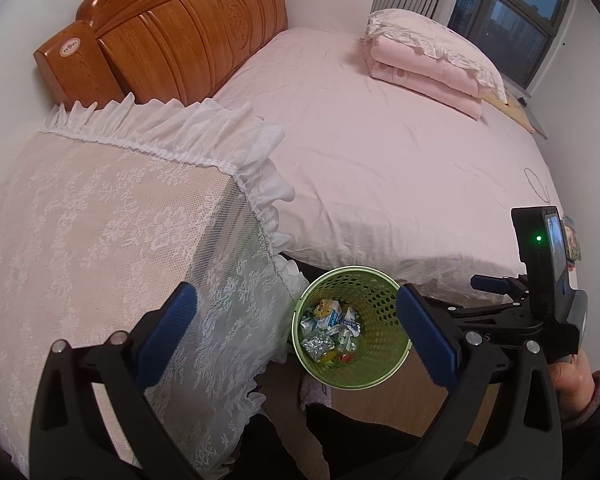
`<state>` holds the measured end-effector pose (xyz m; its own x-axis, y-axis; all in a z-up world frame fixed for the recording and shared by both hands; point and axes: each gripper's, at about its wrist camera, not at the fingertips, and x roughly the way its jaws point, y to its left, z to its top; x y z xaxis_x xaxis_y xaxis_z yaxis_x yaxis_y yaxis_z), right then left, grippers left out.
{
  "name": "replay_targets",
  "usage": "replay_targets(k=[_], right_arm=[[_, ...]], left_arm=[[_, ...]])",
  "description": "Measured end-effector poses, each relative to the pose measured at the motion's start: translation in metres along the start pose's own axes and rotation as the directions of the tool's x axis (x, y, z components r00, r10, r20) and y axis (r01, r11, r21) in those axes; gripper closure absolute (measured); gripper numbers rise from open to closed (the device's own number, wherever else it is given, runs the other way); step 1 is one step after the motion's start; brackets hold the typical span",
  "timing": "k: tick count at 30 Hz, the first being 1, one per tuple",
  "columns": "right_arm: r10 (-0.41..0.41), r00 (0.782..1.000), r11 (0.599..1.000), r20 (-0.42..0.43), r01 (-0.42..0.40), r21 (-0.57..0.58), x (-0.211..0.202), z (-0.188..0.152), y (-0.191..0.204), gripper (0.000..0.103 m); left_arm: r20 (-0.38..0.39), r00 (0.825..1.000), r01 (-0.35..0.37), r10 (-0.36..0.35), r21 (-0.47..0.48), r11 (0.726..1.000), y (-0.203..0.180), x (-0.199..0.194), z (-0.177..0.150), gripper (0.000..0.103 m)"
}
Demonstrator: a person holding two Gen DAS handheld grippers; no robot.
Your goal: Collect trash
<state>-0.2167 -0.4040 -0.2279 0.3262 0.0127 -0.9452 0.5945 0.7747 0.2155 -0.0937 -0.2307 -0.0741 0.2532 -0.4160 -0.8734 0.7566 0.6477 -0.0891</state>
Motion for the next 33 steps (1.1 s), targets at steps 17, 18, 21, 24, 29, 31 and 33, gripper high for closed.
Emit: replay_targets(k=[17,18,21,24,29,31,33], right_arm=[[0.091,0.981,0.977,0.17,-0.054,-0.207,-0.065,0.039,0.116,0.003],[0.096,0.979,0.975,0.179,-0.056,-0.217,-0.068,0.041,0.123,0.003],[0.117,0.971,0.965,0.209,-0.062,-0.255,-0.078,0.05,0.153,0.003],[0.146,0.962,0.951,0.232,-0.072,-0.302,-0.085,0.058,0.184,0.003],[0.196,0.946,0.918,0.257,-0.085,-0.387,-0.1,0.067,0.234,0.003],[0.22,0.939,0.901,0.263,-0.091,-0.425,-0.106,0.069,0.255,0.003],[0.24,0.931,0.883,0.274,-0.091,-0.461,-0.113,0.07,0.278,0.003]], left_arm=[[0.131,0.985,-0.094,0.116,-0.164,0.982,0.087,-0.061,0.008,0.008],[0.135,0.983,-0.101,0.126,-0.178,0.979,0.093,-0.065,0.007,0.008],[0.143,0.977,-0.122,0.158,-0.233,0.965,0.115,-0.075,0.001,0.008],[0.148,0.968,-0.155,0.205,-0.294,0.943,0.138,-0.087,-0.008,0.008],[0.145,0.939,-0.235,0.313,-0.395,0.888,0.176,-0.11,-0.025,0.008],[0.145,0.919,-0.276,0.367,-0.428,0.861,0.189,-0.121,-0.03,0.008],[0.146,0.899,-0.31,0.413,-0.454,0.835,0.2,-0.133,-0.034,0.008]])
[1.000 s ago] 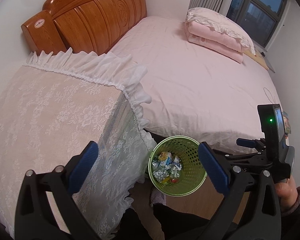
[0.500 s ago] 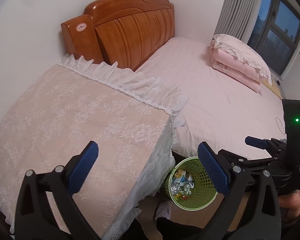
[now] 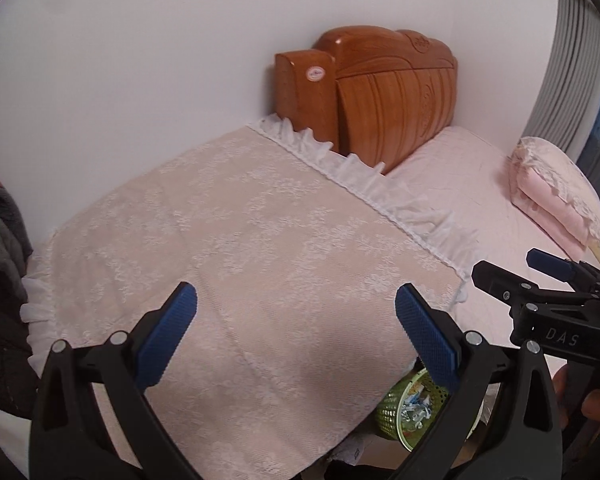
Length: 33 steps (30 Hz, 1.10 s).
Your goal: Collect trash
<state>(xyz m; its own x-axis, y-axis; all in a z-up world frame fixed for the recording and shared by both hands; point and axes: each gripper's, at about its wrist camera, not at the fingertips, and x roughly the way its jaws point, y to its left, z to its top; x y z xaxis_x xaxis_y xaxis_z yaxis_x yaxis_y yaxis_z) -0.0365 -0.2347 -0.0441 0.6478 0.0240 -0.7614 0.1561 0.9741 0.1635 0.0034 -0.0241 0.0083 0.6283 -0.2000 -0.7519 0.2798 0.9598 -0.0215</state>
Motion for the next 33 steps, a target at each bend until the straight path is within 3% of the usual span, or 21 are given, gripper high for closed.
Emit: replay_targets(k=[6,15,33], right_arm=[[0.028,0.998,0.997,0.053,-0.024,-0.067,-0.004,0.031,0.052,0.003],[0.058,0.996,0.988,0.073,-0.046,-0.148,-0.011,0.048,0.088,0.003],[0.055,0.997,0.989,0.061,-0.046,-0.139,-0.01,0.044,0.073,0.003]], left_arm=[[0.028,0.995,-0.095,0.098,-0.095,0.991,0.033,-0.017,0.014,0.008],[0.002,0.995,-0.097,0.1,-0.217,0.971,0.055,-0.022,0.011,0.008],[-0.008,0.995,-0.097,0.097,-0.206,0.974,0.045,-0.013,0.015,0.008]])
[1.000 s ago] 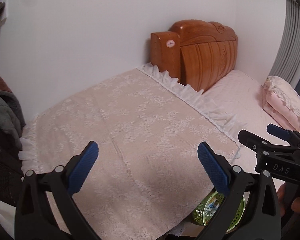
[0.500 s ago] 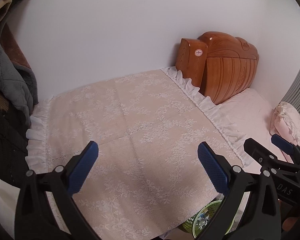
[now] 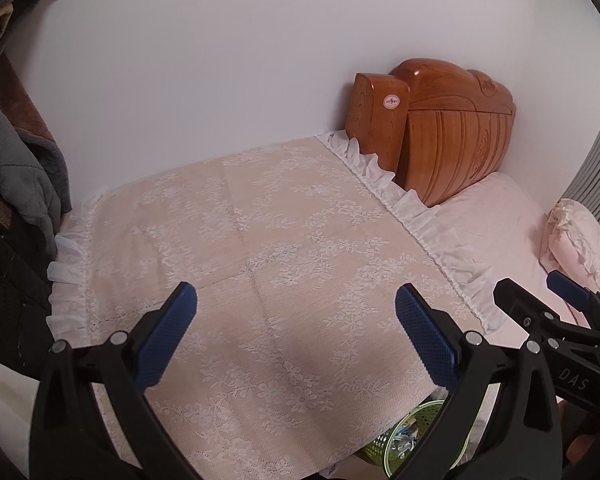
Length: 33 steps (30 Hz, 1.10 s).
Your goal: Collect trash
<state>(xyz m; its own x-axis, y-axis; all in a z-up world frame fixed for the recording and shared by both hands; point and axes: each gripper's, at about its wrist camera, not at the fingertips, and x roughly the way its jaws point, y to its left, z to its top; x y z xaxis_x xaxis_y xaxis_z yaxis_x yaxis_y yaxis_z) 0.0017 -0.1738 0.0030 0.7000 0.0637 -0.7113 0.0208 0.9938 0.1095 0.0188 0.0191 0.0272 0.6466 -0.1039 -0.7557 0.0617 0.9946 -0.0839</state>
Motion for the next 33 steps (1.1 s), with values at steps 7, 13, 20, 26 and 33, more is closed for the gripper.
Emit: replay_targets(k=[7,13,20,26,33], right_arm=[[-0.004,1.0,1.0,0.005,0.004,0.012,0.0,-0.001,-0.008,0.003],[-0.003,1.0,1.0,0.006,0.003,0.014,-0.001,0.0,-0.01,0.003],[0.001,1.0,1.0,0.004,-0.001,0.021,-0.002,0.001,-0.011,0.003],[0.002,1.0,1.0,0.005,-0.002,0.022,-0.003,0.0,-0.011,0.003],[0.002,1.0,1.0,0.005,-0.002,0.022,-0.004,0.0,-0.011,0.003]], left_arm=[[0.0,1.0,0.0,0.0,0.019,1.0,-0.006,0.002,0.002,0.008],[-0.003,1.0,0.005,-0.005,0.02,1.0,-0.006,0.003,0.003,0.008],[-0.008,1.0,0.013,-0.013,0.03,0.999,-0.007,0.003,0.002,0.008],[-0.007,1.0,0.015,-0.015,0.033,0.999,-0.009,0.002,0.003,0.008],[-0.006,1.0,0.016,-0.015,0.041,0.999,-0.011,0.002,0.002,0.008]])
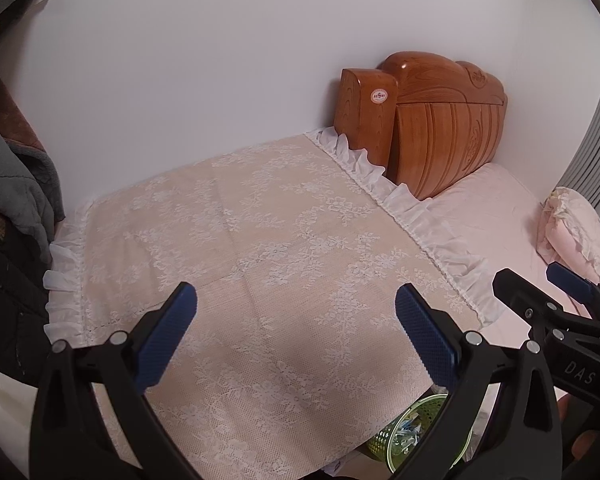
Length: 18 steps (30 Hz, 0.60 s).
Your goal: Collect trash
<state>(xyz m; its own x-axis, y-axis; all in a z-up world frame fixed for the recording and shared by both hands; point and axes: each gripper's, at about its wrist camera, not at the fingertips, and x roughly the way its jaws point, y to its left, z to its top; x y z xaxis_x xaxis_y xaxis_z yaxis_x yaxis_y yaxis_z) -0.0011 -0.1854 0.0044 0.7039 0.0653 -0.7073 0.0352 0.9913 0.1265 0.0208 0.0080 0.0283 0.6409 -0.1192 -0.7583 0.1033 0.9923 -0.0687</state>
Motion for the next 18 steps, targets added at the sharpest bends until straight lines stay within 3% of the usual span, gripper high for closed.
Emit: replay_targets(k=[18], right_arm=[[0.0,1.0,1.0,0.0,0.0,0.002,-0.0002,-0.0003,0.0,0.003]], left_arm=[[0.0,1.0,0.002,-0.002,0.002,1.0,0.0026,0.0018,0.0003,0.008]])
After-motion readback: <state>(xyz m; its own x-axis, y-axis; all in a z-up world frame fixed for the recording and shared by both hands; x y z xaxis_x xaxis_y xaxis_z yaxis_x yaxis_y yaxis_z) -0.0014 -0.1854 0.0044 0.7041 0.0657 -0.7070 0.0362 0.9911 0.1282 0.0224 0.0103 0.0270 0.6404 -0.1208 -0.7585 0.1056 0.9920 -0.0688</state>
